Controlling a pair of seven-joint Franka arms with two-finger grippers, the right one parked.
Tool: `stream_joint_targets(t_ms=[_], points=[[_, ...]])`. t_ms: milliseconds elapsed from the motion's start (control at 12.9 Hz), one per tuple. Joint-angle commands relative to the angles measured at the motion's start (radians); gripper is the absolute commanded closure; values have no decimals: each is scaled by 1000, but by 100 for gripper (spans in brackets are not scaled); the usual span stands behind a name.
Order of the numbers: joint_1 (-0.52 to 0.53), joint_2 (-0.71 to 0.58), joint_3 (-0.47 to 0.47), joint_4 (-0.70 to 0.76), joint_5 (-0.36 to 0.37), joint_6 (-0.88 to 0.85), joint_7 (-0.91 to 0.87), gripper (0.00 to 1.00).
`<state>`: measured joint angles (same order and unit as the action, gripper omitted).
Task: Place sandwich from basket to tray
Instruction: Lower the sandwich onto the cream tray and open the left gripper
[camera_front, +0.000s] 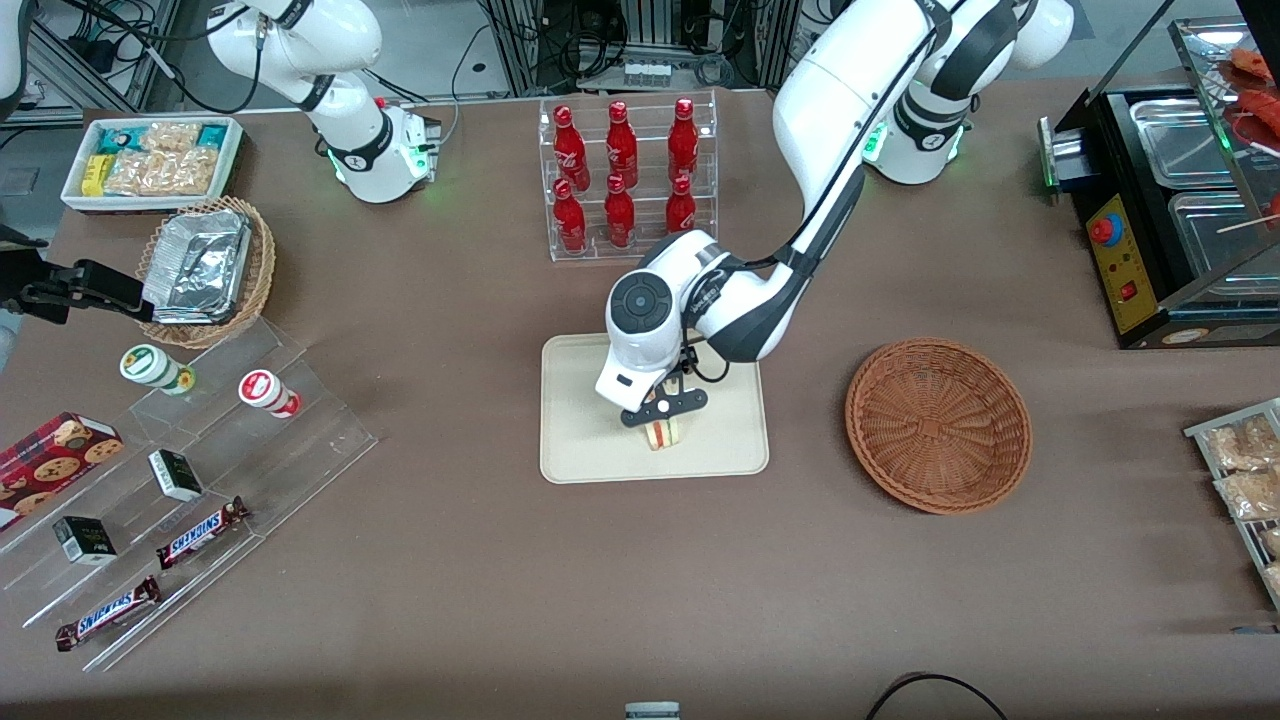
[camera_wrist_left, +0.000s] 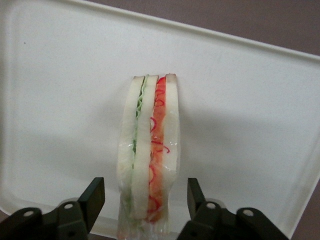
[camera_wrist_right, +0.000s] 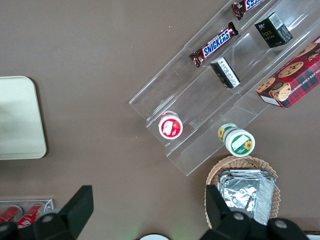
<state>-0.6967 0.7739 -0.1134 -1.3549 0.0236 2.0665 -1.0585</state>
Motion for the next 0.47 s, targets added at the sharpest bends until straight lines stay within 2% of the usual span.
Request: stream_joint_targets(t_ms=[0, 155, 388], points=[[11, -59, 8, 32, 2, -99, -14, 0], [17, -105, 8, 75, 1, -216, 1, 0], [60, -209, 11, 65, -28, -305, 81, 0]])
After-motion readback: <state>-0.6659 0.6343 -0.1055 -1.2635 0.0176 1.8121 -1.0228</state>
